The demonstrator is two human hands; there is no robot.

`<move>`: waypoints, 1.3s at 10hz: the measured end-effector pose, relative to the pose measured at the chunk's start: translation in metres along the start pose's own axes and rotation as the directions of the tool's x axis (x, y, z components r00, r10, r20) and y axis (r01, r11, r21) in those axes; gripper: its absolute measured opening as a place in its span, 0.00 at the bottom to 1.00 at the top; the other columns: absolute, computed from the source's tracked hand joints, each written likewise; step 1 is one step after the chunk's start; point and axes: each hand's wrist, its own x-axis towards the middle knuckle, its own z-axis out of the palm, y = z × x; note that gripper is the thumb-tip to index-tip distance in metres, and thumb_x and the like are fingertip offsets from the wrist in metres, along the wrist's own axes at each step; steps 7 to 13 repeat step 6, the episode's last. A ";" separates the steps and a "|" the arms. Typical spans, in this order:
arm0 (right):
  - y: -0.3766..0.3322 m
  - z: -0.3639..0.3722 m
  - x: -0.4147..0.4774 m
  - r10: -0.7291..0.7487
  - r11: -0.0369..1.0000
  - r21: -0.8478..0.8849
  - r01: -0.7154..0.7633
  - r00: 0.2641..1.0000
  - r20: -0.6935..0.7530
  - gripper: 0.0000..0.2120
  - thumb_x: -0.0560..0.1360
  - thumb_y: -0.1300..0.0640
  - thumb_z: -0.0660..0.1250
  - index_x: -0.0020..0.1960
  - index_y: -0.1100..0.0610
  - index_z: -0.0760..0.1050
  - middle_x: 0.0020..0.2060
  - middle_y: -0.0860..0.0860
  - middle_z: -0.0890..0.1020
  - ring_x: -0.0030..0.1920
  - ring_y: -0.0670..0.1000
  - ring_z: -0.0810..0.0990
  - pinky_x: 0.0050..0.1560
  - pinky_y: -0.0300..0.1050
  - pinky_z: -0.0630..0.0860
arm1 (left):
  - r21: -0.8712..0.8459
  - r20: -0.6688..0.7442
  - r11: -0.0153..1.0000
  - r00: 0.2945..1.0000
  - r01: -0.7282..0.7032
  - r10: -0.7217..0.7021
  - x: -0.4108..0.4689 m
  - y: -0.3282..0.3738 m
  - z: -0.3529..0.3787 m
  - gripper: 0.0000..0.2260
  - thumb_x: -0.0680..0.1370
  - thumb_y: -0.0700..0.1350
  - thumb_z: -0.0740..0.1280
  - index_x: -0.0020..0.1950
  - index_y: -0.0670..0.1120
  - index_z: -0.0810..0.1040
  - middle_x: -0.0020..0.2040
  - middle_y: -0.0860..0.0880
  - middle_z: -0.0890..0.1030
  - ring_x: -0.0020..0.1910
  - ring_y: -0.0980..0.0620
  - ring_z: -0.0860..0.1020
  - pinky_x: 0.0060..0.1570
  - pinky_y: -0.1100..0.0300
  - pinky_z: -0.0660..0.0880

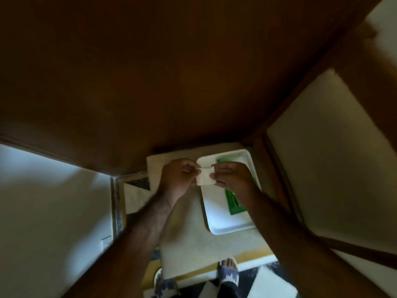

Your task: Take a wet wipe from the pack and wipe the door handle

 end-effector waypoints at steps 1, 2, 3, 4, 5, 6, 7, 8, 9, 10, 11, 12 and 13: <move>0.028 -0.005 0.034 -0.120 0.992 -0.064 0.112 0.984 -0.130 0.15 0.70 0.74 0.79 0.56 0.71 0.85 0.49 0.65 0.88 0.45 0.58 0.86 0.38 0.39 0.87 | 0.146 -0.040 0.987 0.997 -0.063 0.070 0.028 -0.021 0.026 0.04 0.74 0.43 0.78 0.48 0.46 0.88 0.43 0.50 0.87 0.44 0.56 0.84 0.39 0.75 0.75; 0.054 -0.003 0.072 -0.341 0.894 -0.372 0.250 0.918 -0.203 0.15 0.69 0.67 0.82 0.55 0.67 0.87 0.50 0.61 0.90 0.49 0.55 0.87 0.56 0.49 0.84 | 0.160 -0.067 0.986 0.996 -0.044 0.056 0.053 -0.047 0.054 0.05 0.73 0.43 0.78 0.48 0.45 0.88 0.46 0.48 0.89 0.47 0.52 0.86 0.50 0.59 0.82; 0.065 0.006 0.101 -0.441 0.671 -0.693 0.266 0.893 -0.085 0.13 0.75 0.61 0.78 0.58 0.60 0.86 0.55 0.56 0.90 0.56 0.56 0.87 0.60 0.44 0.78 | 0.302 -0.105 0.951 0.990 -0.058 0.094 0.073 -0.063 0.076 0.04 0.76 0.45 0.75 0.49 0.47 0.88 0.49 0.48 0.89 0.50 0.50 0.86 0.55 0.51 0.83; 0.074 0.012 0.117 -0.419 0.504 -0.839 0.207 0.908 -0.027 0.11 0.81 0.61 0.70 0.63 0.58 0.80 0.58 0.59 0.86 0.59 0.59 0.85 0.54 0.45 0.76 | 0.558 -0.057 0.821 0.981 -0.122 0.185 0.085 -0.071 0.088 0.07 0.79 0.47 0.70 0.53 0.49 0.87 0.52 0.48 0.88 0.55 0.48 0.83 0.55 0.50 0.81; 0.076 0.019 0.113 -0.490 0.262 -0.944 0.198 0.871 0.047 0.18 0.82 0.59 0.69 0.71 0.59 0.74 0.66 0.59 0.82 0.66 0.60 0.81 0.64 0.53 0.77 | 0.693 -0.037 0.698 0.957 -0.183 0.288 0.083 -0.073 0.093 0.10 0.78 0.49 0.72 0.57 0.47 0.84 0.56 0.46 0.85 0.58 0.44 0.80 0.55 0.47 0.80; 0.069 0.018 0.099 -0.566 0.132 -0.977 0.165 0.822 0.063 0.24 0.82 0.52 0.70 0.75 0.57 0.70 0.71 0.58 0.77 0.70 0.60 0.76 0.66 0.55 0.75 | 0.701 -0.079 0.689 0.940 -0.184 0.333 0.074 -0.076 0.086 0.18 0.79 0.54 0.70 0.66 0.46 0.79 0.64 0.44 0.81 0.63 0.43 0.78 0.59 0.46 0.78; 0.069 0.018 0.099 -0.566 0.132 -0.977 0.165 0.822 0.063 0.24 0.82 0.52 0.70 0.75 0.57 0.70 0.71 0.58 0.77 0.70 0.60 0.76 0.66 0.55 0.75 | 0.701 -0.079 0.689 0.940 -0.184 0.333 0.074 -0.076 0.086 0.18 0.79 0.54 0.70 0.66 0.46 0.79 0.64 0.44 0.81 0.63 0.43 0.78 0.59 0.46 0.78; 0.069 0.018 0.099 -0.566 0.132 -0.977 0.165 0.822 0.063 0.24 0.82 0.52 0.70 0.75 0.57 0.70 0.71 0.58 0.77 0.70 0.60 0.76 0.66 0.55 0.75 | 0.701 -0.079 0.689 0.940 -0.184 0.333 0.074 -0.076 0.086 0.18 0.79 0.54 0.70 0.66 0.46 0.79 0.64 0.44 0.81 0.63 0.43 0.78 0.59 0.46 0.78; 0.069 0.018 0.099 -0.566 0.132 -0.977 0.165 0.822 0.063 0.24 0.82 0.52 0.70 0.75 0.57 0.70 0.71 0.58 0.77 0.70 0.60 0.76 0.66 0.55 0.75 | 0.701 -0.079 0.689 0.940 -0.184 0.333 0.074 -0.076 0.086 0.18 0.79 0.54 0.70 0.66 0.46 0.79 0.64 0.44 0.81 0.63 0.43 0.78 0.59 0.46 0.78; 0.069 0.018 0.099 -0.566 0.132 -0.977 0.165 0.822 0.063 0.24 0.82 0.52 0.70 0.75 0.57 0.70 0.71 0.58 0.77 0.70 0.60 0.76 0.66 0.55 0.75 | 0.701 -0.079 0.689 0.940 -0.184 0.333 0.074 -0.076 0.086 0.18 0.79 0.54 0.70 0.66 0.46 0.79 0.64 0.44 0.81 0.63 0.43 0.78 0.59 0.46 0.78; 0.069 0.018 0.099 -0.566 0.132 -0.977 0.165 0.822 0.063 0.24 0.82 0.52 0.70 0.75 0.57 0.70 0.71 0.58 0.77 0.70 0.60 0.76 0.66 0.55 0.75 | 0.701 -0.079 0.689 0.940 -0.184 0.333 0.074 -0.076 0.086 0.18 0.79 0.54 0.70 0.66 0.46 0.79 0.64 0.44 0.81 0.63 0.43 0.78 0.59 0.46 0.78; 0.069 0.018 0.099 -0.566 0.132 -0.977 0.165 0.822 0.063 0.24 0.82 0.52 0.70 0.75 0.57 0.70 0.71 0.58 0.77 0.70 0.60 0.76 0.66 0.55 0.75 | 0.701 -0.079 0.689 0.940 -0.184 0.333 0.074 -0.076 0.086 0.18 0.79 0.54 0.70 0.66 0.46 0.79 0.64 0.44 0.81 0.63 0.43 0.78 0.59 0.46 0.78; 0.069 0.018 0.099 -0.566 0.132 -0.977 0.165 0.822 0.063 0.24 0.82 0.52 0.70 0.75 0.57 0.70 0.71 0.58 0.77 0.70 0.60 0.76 0.66 0.55 0.75 | 0.701 -0.079 0.689 0.940 -0.184 0.333 0.074 -0.076 0.086 0.18 0.79 0.54 0.70 0.66 0.46 0.79 0.64 0.44 0.81 0.63 0.43 0.78 0.59 0.46 0.78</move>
